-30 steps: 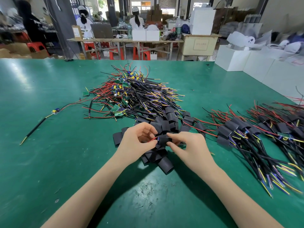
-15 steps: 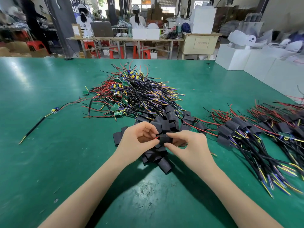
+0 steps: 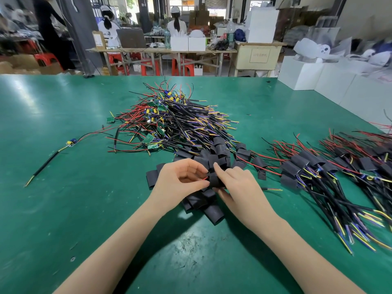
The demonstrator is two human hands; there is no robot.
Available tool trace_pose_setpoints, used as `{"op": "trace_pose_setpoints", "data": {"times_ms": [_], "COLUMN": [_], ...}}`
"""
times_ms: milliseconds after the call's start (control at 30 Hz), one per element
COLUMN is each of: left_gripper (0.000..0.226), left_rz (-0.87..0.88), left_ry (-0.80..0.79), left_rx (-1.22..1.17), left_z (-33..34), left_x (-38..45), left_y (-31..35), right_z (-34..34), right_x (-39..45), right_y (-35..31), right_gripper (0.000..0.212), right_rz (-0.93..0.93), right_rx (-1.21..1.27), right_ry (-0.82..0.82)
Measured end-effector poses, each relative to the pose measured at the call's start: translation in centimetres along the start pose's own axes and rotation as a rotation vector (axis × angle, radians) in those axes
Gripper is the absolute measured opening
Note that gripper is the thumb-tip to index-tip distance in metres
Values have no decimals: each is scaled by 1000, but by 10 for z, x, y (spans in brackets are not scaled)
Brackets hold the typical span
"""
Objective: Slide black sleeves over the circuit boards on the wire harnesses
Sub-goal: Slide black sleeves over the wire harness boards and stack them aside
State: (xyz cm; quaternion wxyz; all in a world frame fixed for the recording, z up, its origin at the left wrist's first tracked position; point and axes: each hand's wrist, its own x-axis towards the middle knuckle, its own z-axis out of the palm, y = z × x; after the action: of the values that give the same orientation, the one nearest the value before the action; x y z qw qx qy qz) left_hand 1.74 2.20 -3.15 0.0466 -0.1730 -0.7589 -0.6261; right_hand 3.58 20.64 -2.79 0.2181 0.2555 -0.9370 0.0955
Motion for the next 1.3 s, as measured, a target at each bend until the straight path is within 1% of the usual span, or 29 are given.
{"op": "trace_pose_setpoints", "data": {"times_ms": [233,333,400,467,533,600,633,700,767,833,867,900,967,1033,1100,1167,1233,1300], "left_gripper": [25,22,23,29,32,30,27,20,18,24,25,25,26,25,25,24,23,21], "left_rz": [-30,27,101,163,175,112,73,37,48,68,80,90,100,98,89,71,55,46], "left_ry": [-37,-34,33,154,256,301,302,301,310,310,307,305,307,314,323,332,333,330], "left_rx": [10,65,158,260,288,246,210,180,205,223,231,241,257,269,269,264,264,267], "left_z": [-3,-2,-3,-5,-9,-12,-13,-14,-13,-12,-12,-11,-11,-12,-14,-15,-15,-16], "left_x": [1,1,2,2,3,3,3,4,4,3,3,3,3,4,4,5,6,7], "left_y": [-1,-1,0,0,1,1,0,0,-1,-2,-2,-2,-2,-3,-3,-4,-5,-6], "right_z": [-1,-4,-9,-17,-27,-38,-42,-46,-46,-42,-40,-39,-38,-38,-34,-24,-10,4], "right_x": [0,0,1,1,0,-3,-6,-12,-20,-26,-26,-26,-23,-16,-9,-4,-3,-4], "right_y": [0,4,11,24,42,64,75,96,110,114,114,113,108,100,86,69,52,39], "right_gripper": [54,49,47,46,44,40,39,38,40,42,43,43,42,38,33,32,39,47], "right_rz": [-73,-67,-27,64,195,386,495,680,810,889,909,911,848,721,560,379,224,128], "right_rx": [-48,-8,45,63,29,-65,-125,-216,-230,-228,-249,-280,-302,-242,-150,-41,44,56], "right_ry": [62,72,98,160,279,394,415,366,249,156,146,161,255,379,418,329,128,-59]}}
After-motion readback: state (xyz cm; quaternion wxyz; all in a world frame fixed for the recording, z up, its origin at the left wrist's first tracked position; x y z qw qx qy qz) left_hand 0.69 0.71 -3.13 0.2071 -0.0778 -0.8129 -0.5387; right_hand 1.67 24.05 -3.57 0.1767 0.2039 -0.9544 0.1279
